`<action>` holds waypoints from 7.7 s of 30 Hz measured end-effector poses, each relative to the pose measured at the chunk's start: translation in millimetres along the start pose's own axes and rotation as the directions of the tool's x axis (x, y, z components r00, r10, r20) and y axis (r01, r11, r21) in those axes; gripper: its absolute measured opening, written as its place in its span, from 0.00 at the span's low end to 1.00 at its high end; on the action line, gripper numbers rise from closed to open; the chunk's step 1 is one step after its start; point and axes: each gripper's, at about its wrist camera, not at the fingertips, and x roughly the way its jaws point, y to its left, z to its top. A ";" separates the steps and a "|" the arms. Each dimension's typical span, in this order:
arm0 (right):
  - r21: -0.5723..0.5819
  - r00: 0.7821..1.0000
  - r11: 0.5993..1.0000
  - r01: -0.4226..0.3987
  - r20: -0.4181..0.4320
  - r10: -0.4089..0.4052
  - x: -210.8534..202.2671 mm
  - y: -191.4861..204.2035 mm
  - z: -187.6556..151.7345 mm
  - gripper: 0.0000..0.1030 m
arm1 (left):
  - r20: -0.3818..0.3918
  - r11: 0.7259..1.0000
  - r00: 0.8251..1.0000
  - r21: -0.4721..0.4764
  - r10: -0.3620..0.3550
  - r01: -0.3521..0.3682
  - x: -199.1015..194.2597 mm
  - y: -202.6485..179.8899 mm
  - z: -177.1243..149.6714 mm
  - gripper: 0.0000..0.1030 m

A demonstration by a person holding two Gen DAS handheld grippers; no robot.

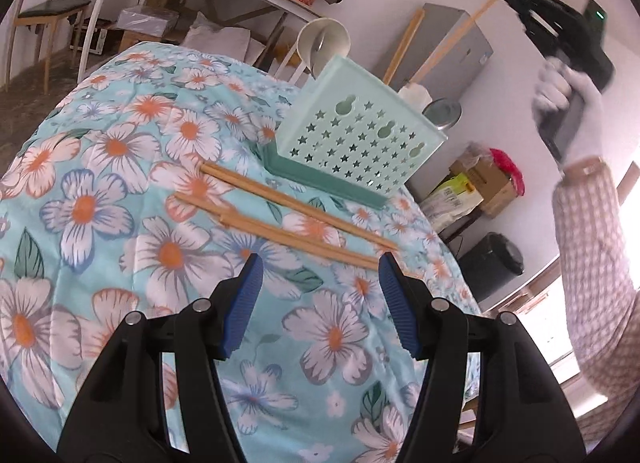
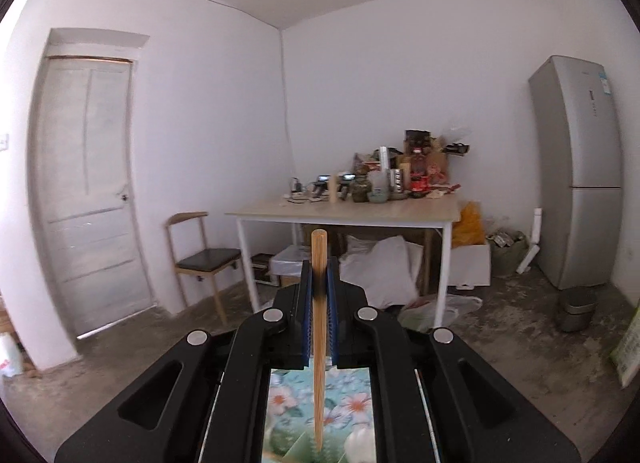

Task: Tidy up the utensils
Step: 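Drop the chopstick into the green holder and open the right tool, then move the left tool to the wooden chopsticks on the bedspread, then close the left tool on one wooden chopstick and lift it, then grasp another chopstick with the right tool while the left holds its chopstick, then drop the left tool's chopstick into the green holder while the right holds its chopstick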

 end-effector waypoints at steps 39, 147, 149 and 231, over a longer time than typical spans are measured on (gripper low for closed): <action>0.426 0.888 0.904 0.045 -0.432 0.159 -83.6 -63.0 -250.2 0.51 | 0.022 0.973 0.980 0.118 0.196 -0.197 13.2 -27.3 5.0 0.60; -0.062 0.614 0.859 -0.508 -0.725 0.311 42.3 141.7 -264.6 0.28 | 0.136 0.913 0.977 -0.395 0.164 -0.099 -81.2 85.2 42.8 0.05; -0.102 0.599 0.842 -0.530 -0.748 0.286 52.2 150.6 -269.8 0.27 | 0.130 0.913 0.978 -0.396 0.162 -0.098 -79.7 88.6 42.2 0.05; 0.239 0.974 0.948 -0.208 -0.044 0.224 -142.8 -87.6 -135.5 0.06 | 0.657 0.954 0.708 -0.059 0.259 -0.294 43.2 -168.4 218.1 0.05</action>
